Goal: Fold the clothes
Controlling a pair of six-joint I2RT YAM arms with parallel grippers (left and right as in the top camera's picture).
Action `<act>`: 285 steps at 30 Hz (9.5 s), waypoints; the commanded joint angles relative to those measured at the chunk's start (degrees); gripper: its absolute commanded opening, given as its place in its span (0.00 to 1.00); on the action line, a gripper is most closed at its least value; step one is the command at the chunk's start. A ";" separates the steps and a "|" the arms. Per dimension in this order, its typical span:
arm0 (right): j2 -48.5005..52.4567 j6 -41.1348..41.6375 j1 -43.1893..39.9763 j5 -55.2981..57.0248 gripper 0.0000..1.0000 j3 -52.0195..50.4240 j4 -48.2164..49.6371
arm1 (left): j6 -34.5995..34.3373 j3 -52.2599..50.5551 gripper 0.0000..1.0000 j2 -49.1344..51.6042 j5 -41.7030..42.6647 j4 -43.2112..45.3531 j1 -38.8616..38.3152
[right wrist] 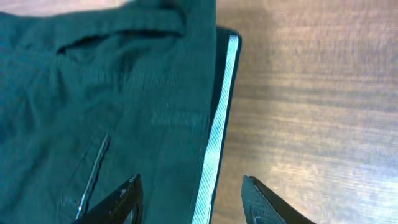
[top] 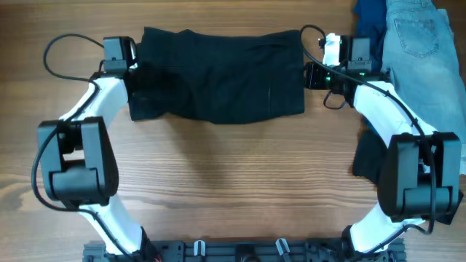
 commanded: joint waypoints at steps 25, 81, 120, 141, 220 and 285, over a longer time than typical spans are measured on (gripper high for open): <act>14.27 7.13 1.38 -2.45 0.54 0.70 11.72 | 1.07 -0.04 0.04 5.01 -0.35 1.22 -0.17; 2.23 18.14 23.78 -6.34 0.04 9.07 11.89 | 1.09 -0.04 0.04 5.01 -0.37 0.20 -3.58; 10.40 26.67 35.98 2.03 0.04 9.07 44.15 | -3.02 -0.02 1.00 -26.08 0.94 -10.69 10.56; 15.19 23.43 37.24 -10.69 1.00 17.62 45.86 | -2.97 -0.02 1.00 -27.08 0.94 -12.37 10.99; 8.66 2.60 7.96 -6.38 1.00 26.75 -15.74 | -4.96 -0.04 0.04 0.85 -31.47 -22.36 -15.63; 8.66 2.40 8.07 -6.38 1.00 26.75 -15.39 | 19.71 -0.02 0.96 -0.02 -10.21 17.38 -1.11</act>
